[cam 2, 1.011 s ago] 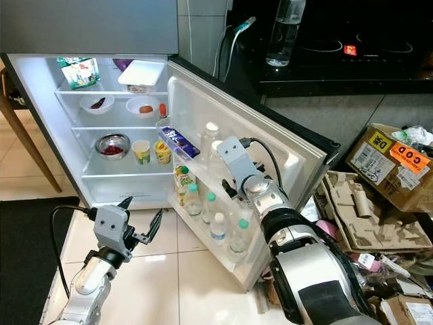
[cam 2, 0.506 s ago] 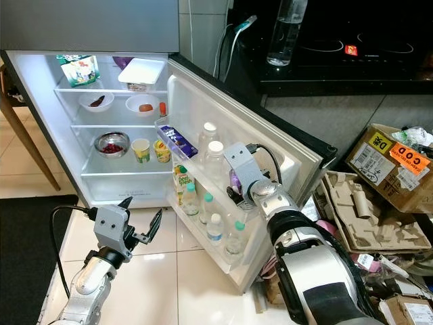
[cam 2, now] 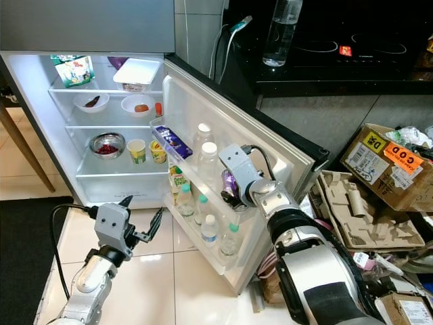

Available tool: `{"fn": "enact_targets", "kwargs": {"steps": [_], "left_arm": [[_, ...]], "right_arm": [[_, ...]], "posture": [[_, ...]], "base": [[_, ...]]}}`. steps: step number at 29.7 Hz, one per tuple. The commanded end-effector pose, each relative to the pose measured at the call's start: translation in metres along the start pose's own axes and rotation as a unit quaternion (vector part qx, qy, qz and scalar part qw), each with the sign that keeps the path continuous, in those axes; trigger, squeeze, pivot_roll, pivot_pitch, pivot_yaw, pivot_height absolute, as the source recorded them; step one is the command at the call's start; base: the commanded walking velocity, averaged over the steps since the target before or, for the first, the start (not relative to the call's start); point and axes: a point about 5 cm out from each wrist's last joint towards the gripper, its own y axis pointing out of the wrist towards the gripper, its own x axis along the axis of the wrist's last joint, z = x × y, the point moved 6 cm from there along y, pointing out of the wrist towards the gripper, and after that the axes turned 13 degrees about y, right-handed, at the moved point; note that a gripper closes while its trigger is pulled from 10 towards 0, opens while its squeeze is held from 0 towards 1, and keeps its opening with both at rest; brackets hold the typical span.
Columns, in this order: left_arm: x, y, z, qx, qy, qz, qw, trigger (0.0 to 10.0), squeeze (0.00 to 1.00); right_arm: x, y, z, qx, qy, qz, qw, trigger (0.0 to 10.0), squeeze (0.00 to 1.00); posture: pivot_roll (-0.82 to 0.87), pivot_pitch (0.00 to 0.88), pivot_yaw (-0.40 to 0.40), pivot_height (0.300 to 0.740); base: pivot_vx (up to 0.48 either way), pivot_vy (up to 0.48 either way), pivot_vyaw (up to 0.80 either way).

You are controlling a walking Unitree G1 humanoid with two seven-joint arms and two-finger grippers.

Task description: Restocking fridge

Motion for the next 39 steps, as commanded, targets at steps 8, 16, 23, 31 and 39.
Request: {"fn": "enact_targets", "kwargs": {"steps": [8, 16, 23, 31, 39], "left_arm": [[-0.003, 0.002, -0.008, -0.009, -0.005, 0.007, 1.0, 10.0, 0.0], [-0.002, 0.003, -0.01, -0.011, -0.006, 0.006, 1.0, 10.0, 0.0], [-0.002, 0.005, -0.01, -0.015, -0.005, 0.005, 1.0, 10.0, 0.0], [0.001, 0.007, -0.01, -0.017, -0.005, -0.002, 1.0, 10.0, 0.0], [0.001, 0.006, -0.007, -0.012, -0.002, -0.002, 1.0, 10.0, 0.0]], "right_arm": [[0.016, -0.003, 0.023, 0.081, -0.062, -0.04, 0.994, 10.0, 0.0], [0.021, -0.019, 0.028, 0.139, -0.19, -0.046, 0.971, 10.0, 0.0], [0.017, -0.039, 0.032, 0.177, -0.325, -0.048, 0.928, 10.0, 0.0], [0.033, -0.05, 0.037, 0.159, -0.399, -0.072, 0.9, 10.0, 0.0], [0.046, -0.051, 0.028, 0.101, -0.505, -0.053, 0.856, 10.0, 0.0]], "posture": [[-0.1, 0.085, -0.078, 0.74], [-0.11, 0.078, -0.075, 0.74], [-0.12, 0.071, -0.067, 0.74], [-0.13, 0.07, -0.063, 0.74], [-0.13, 0.074, -0.058, 0.74]], "base": [[0.0, 0.0, 0.0], [0.0, 0.0, 0.0], [0.0, 0.0, 0.0], [0.0, 0.0, 0.0], [0.0, 0.0, 0.0]]}}
